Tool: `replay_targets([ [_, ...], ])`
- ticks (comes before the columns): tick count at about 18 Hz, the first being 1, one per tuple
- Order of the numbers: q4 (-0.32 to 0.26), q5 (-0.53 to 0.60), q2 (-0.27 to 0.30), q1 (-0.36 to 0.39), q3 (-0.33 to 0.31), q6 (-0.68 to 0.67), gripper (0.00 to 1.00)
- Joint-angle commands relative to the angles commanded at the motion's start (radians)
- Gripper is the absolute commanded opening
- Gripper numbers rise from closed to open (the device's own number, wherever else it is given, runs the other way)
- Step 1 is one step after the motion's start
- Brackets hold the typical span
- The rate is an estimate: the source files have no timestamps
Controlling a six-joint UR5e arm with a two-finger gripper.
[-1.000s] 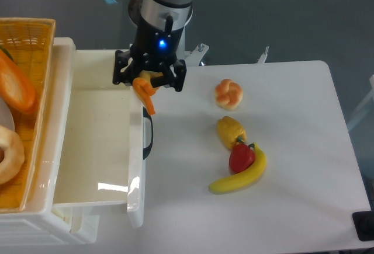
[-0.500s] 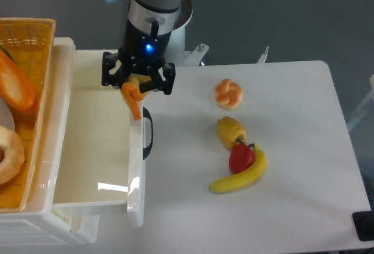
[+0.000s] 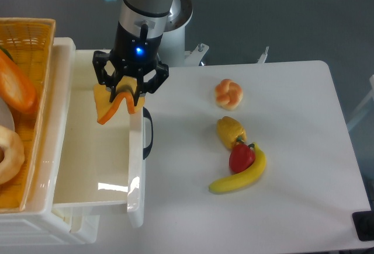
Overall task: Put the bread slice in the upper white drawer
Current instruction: 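Lower the bread slice into the drawer and open the gripper, then raise the open gripper away from the drawer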
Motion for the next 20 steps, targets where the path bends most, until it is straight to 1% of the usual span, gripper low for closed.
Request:
replay_targets([
  [10, 0.0, -0.002, -0.006, -0.014, 0.002, 0.0, 0.72],
  [12, 0.005, 0.002, -0.006, -0.011, 0.008, 0.009, 0.76],
  [13, 0.012, 0.003, -0.005, -0.002, 0.009, 0.02, 0.78],
  [14, 0.017, 0.006, -0.005, 0.011, 0.009, 0.031, 0.85],
  [17, 0.038, 0.012, 0.002, 0.092, 0.011, 0.086, 1.0],
  [20, 0.072, 0.015, 0.005, 0.167, 0.012, 0.112, 1.0],
])
